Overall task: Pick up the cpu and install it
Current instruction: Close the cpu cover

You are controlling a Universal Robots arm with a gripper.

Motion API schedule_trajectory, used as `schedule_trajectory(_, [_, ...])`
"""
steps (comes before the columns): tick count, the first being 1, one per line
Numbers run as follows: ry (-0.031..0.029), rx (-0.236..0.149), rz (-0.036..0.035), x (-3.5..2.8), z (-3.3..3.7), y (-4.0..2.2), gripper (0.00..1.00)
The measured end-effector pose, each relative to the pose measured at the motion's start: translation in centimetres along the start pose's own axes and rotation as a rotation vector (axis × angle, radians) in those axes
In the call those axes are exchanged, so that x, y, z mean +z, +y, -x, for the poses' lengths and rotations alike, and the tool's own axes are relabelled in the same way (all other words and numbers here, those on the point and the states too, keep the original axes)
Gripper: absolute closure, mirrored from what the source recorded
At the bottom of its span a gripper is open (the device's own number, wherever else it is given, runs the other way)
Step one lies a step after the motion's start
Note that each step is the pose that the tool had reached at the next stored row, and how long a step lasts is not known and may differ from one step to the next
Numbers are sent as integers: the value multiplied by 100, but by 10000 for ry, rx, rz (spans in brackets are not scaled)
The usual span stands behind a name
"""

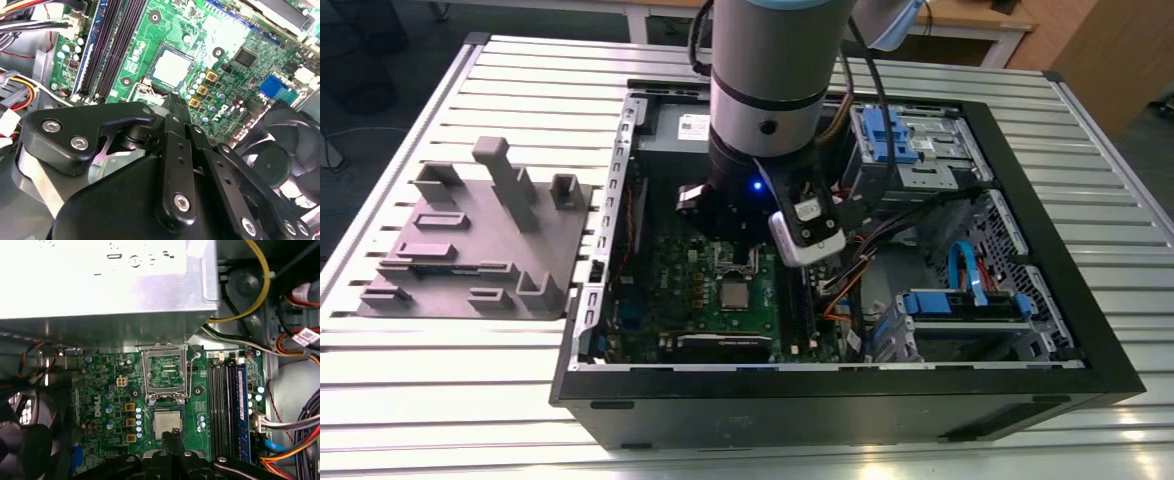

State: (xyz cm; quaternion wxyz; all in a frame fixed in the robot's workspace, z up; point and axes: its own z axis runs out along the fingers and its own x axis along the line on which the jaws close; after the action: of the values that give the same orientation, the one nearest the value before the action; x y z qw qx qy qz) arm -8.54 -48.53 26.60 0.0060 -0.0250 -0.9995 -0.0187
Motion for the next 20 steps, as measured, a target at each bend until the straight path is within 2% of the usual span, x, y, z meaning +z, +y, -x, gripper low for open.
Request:
schedule_trajectory(15, [102,-2729,-35,4,1,0,90])
schedule_trajectory(20, [130,-3505,-45,5,1,0,90])
